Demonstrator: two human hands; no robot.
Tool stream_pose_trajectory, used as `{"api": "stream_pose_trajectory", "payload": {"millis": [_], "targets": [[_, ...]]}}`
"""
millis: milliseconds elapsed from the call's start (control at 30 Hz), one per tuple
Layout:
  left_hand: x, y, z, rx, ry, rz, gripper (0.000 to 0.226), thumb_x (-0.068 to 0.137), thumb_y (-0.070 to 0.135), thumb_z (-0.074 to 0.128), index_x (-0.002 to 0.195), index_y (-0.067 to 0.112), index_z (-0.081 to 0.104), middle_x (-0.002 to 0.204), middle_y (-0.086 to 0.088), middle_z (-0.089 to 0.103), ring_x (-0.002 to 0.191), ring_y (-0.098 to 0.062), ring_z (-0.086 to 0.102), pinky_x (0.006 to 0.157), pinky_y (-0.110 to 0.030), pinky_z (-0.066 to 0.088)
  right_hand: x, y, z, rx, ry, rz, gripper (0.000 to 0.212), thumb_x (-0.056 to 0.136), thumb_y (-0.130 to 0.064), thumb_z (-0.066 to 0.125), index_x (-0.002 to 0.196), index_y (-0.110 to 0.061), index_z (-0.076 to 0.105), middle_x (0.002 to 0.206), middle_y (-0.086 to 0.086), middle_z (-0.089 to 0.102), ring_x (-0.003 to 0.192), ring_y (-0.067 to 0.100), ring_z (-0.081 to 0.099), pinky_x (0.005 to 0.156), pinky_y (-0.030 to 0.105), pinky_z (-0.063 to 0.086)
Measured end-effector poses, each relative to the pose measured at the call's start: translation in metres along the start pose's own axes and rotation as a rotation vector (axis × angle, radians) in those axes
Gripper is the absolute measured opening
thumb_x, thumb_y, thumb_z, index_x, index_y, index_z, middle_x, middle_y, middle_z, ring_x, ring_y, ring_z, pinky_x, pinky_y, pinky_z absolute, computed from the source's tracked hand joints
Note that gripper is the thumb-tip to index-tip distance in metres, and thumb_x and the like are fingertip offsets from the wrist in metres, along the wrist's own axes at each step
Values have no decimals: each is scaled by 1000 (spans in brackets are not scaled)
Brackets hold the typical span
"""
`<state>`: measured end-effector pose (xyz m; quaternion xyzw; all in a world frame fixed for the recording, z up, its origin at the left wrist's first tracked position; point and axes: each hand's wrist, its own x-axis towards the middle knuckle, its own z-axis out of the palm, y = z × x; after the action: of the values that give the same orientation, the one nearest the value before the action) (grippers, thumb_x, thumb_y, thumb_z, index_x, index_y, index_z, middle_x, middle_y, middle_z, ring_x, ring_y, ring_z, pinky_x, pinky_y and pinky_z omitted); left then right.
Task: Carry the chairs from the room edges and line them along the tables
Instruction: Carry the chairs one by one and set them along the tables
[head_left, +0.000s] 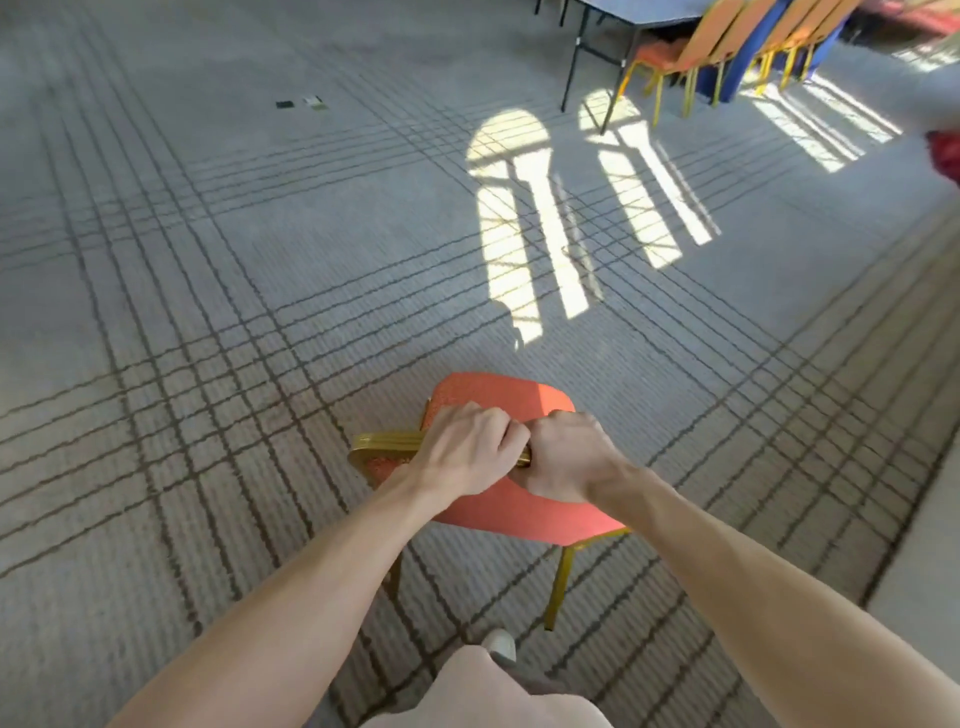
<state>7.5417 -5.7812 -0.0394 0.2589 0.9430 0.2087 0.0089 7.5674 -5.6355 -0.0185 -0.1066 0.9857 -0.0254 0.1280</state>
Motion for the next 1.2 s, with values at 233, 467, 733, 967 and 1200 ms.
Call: {"api": "stream_pose_trajectory", "payload": {"millis": [233,467,733,967,1200], "targets": [[89,50,54,52,-38,160,54,88,37,28,53,11,59,54,-6,63,52,-27,60,53,-33,47,6,99,4,52,-13,221,21,85,-43,54,90,-24,61,91,2,70,91,28,66,70,32,47],[193,37,45,-44,60,153,53,100,35,38,56,11,54,52,-1,58,50,-17,52,57,-31,39,71,148,-23,223,266,264,32,83,-53,58,96,-25,66,91,2,72,89,32,66,74,38,52],[269,45,45,-14,103,129,54,96,41,31,61,11,57,66,-10,67,64,-27,60,63,-33,35,121,205,-48,250,316,208,35,81,-56,59,97,-26,67,90,0,72,91,29,66,72,35,48],[368,49,44,-33,83,119,50,96,37,32,58,11,52,56,2,50,57,-22,53,61,-34,36,189,270,-82,297,293,192,28,81,-50,63,97,-28,67,89,-2,70,88,26,63,69,31,44],[507,40,54,-27,32,141,49,98,36,33,58,14,49,56,-2,53,56,-22,52,63,-33,31,292,355,-117,201,198,208,30,83,-50,60,94,-22,64,79,-4,65,74,21,62,64,32,52]]}}
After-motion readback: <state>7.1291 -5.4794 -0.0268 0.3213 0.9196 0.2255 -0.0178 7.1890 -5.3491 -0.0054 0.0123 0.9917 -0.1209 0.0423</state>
